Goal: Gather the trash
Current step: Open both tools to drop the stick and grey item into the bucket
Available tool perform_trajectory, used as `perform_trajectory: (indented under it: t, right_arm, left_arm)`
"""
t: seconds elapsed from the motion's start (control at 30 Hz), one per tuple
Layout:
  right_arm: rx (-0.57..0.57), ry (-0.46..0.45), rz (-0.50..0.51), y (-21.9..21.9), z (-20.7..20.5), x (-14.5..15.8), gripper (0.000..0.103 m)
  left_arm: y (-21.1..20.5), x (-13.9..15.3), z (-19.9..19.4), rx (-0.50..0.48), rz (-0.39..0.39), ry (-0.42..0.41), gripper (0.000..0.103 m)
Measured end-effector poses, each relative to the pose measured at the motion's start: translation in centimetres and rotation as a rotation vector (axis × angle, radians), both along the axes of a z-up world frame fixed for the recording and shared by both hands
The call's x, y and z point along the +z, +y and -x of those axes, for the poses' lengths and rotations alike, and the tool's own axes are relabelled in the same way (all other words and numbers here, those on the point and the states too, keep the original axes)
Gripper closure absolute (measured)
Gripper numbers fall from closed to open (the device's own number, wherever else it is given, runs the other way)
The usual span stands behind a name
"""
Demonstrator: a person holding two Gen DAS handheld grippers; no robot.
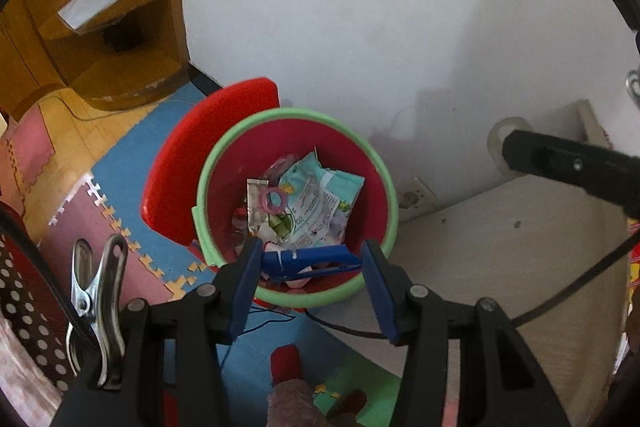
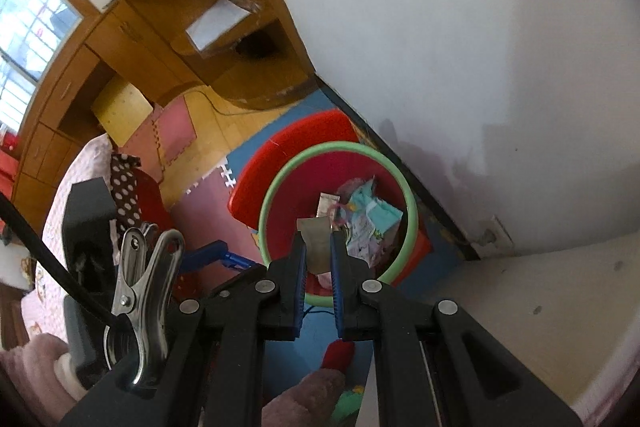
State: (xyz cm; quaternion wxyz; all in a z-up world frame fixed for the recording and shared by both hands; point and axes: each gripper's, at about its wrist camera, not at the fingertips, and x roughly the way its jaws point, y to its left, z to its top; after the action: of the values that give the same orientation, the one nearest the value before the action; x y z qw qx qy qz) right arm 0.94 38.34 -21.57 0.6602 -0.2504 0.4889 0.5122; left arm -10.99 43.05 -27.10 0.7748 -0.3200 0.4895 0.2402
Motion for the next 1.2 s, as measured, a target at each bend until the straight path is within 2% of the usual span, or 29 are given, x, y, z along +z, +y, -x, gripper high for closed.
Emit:
perform_trajectory:
  t: [0.13, 0.2, 0.37, 0.53, 0.87, 1.2]
  right_arm:
    - [-0.017, 0.033, 0.032, 0.8, -0.9, -1.5, 0.091]
    - [-0.03, 0.061, 0.045, 1.1, -1.4, -1.9, 0.091]
    - [-0.026, 0.058, 0.066, 1.9, -1.8, -2.2, 0.091]
    - [-0.024, 0.065, 0.08, 2.4, -2.0, -2.4, 0.091]
    - [-0.013, 0.091, 0.117, 3.4, -1.9, -3.1, 0.09]
    - [0.002, 0.097, 0.091, 4.0, -1.2, -2.5, 0.081]
  left_arm:
    - [0.9, -2.9, -0.8, 0.005, 0.024, 0.014, 0.05]
    - [1.2, -3.8, -1.0, 0.006, 0.035, 0.017, 0.05]
    - [1.8, -5.2, -1.8, -0.013, 0.042, 0.032, 0.05]
    - [1.6, -5.1, -2.2, -0.042, 0.03, 0.053, 0.045]
    - [2.0, -4.6, -1.6, -0.019, 0.028, 0.062, 0.045]
    - [2.4, -3.6, -0.3, 0.016, 0.032, 0.054, 0.045]
